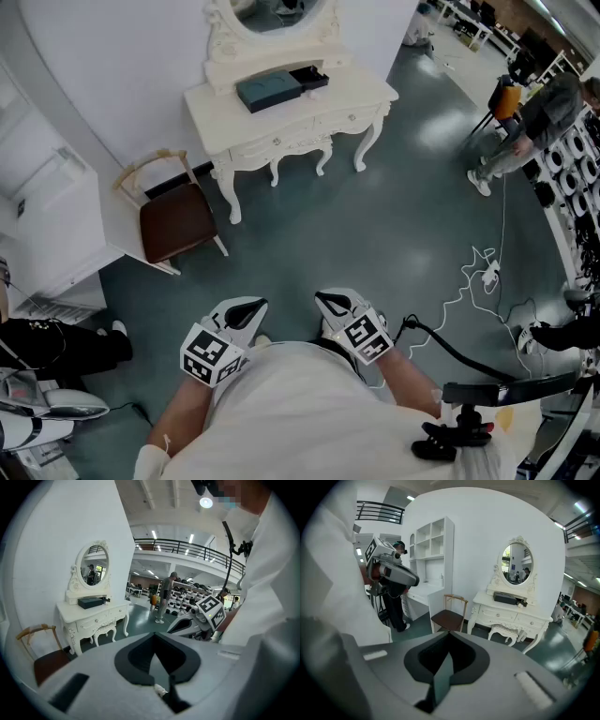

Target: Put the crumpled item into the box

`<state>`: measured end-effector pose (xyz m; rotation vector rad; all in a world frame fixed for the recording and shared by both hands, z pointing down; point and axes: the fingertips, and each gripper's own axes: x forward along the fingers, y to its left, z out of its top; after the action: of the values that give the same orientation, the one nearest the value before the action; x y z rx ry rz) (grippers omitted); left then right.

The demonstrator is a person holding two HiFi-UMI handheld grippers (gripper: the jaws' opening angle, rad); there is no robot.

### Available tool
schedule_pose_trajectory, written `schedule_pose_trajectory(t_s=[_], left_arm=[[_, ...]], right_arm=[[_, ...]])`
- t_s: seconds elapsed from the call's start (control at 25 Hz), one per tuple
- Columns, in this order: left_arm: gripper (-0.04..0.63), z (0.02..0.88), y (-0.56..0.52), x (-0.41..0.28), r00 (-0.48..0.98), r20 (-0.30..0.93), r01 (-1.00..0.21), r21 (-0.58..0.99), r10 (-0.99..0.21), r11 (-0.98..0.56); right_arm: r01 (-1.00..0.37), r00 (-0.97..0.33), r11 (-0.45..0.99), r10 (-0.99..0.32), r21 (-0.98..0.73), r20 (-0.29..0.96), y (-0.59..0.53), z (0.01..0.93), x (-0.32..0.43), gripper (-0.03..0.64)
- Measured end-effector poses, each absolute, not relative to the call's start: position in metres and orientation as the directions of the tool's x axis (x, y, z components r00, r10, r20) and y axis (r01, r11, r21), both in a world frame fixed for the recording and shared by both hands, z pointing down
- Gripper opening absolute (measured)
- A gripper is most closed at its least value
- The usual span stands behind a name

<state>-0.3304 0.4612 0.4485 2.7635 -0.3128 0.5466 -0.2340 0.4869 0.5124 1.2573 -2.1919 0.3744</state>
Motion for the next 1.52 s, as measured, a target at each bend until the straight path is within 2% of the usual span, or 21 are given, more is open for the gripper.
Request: schedule_pose_trajectory(t_s=[0.24,0.4,0.76,0.96,1.2,1.52], left_arm=[[0.002,0.458,0.459,-0.375,0.907,0.400,-0.250,0.260,-0.131,-0.933],[0.002,0.463,0.453,-0.371,0.911,0.399,-0.227,0.282,-0.101,-0.932],[0.002,0.466,0.388,-0.285,0.907,0.415,-0.204,0.292,-0.068,-0.934],[0.002,0.463,0.314,-0.213,0.891,0.448,-0.212,0.266,-0.074,-0.940],[0.003,0.453,0.264,-0.129,0.886,0.452,-0.232,0.239,-0.103,-0.943],[0.009,0.461,0.212,-0.082,0.871,0.482,-0.248,0.258,-0.098,-0.934]], right_arm=[[-0.875,-0.370,0.483,-0.711,0.033,0.598,0.486,0.514,-0.279,-0.001],[-0.887,-0.351,0.461,-0.708,0.025,0.613,0.486,0.513,-0.274,0.000],[-0.900,-0.350,0.436,-0.716,-0.005,0.604,0.411,0.526,-0.195,0.002],[-0.895,-0.361,0.446,-0.731,0.005,0.579,0.327,0.522,-0.123,0.054],[-0.893,-0.373,0.449,-0.740,-0.002,0.560,0.274,0.520,-0.038,0.057],[-0.908,-0.348,0.419,-0.749,-0.004,0.564,0.205,0.537,0.028,0.057]])
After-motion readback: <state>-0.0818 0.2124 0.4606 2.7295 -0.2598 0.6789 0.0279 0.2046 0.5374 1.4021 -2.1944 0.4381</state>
